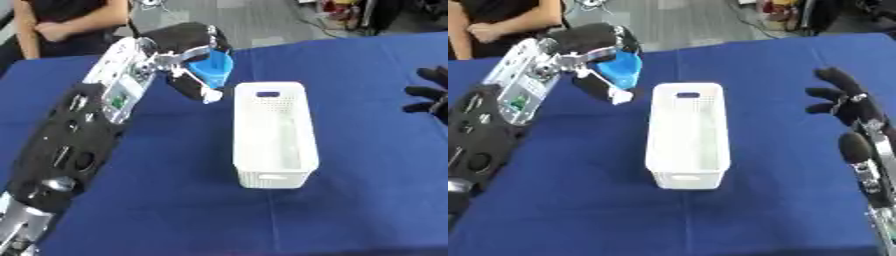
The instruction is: Pick up objects on the table and place them in the box.
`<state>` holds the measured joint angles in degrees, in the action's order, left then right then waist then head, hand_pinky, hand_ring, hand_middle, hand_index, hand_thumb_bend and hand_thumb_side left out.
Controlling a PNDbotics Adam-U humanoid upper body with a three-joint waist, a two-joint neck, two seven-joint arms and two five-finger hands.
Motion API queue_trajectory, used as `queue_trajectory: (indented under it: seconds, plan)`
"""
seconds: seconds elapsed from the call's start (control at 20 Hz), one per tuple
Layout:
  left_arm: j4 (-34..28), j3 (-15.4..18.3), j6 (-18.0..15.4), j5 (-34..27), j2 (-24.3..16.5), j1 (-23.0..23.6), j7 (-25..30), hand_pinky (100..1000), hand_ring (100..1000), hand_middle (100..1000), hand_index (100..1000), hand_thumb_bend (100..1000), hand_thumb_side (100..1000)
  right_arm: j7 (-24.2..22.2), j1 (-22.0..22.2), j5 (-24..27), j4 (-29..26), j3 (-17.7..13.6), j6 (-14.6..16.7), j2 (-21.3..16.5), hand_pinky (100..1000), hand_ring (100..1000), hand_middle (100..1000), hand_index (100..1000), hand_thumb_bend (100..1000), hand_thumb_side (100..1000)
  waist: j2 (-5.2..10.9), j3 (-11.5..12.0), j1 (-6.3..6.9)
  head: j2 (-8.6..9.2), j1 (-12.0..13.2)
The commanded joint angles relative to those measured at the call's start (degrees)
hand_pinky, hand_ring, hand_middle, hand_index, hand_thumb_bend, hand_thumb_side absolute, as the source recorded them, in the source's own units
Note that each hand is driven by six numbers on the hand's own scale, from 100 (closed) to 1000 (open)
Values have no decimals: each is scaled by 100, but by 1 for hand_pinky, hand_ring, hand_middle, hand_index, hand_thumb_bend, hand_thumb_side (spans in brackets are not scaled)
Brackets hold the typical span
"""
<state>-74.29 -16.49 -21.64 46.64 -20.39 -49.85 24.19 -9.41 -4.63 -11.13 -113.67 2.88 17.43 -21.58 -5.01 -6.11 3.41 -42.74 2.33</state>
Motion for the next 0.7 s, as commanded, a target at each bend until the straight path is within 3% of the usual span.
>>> queue_trajectory:
  seconds: [0.05,0.7]
  plan:
    - [114,-18,-77,60,142,-273,-8,100,100,229,298,100,283,-32,-87,42,-80,12,9,-39,701,830,915,1000,572,1000,73,-19,-35,113,95]
    - [1147,56,-343,492,974,-650,-328,100,100,231,293,100,283,-92,-180,119,-76,75,18,70,700,830,915,1000,567,1000,34,-149,-120,120,253]
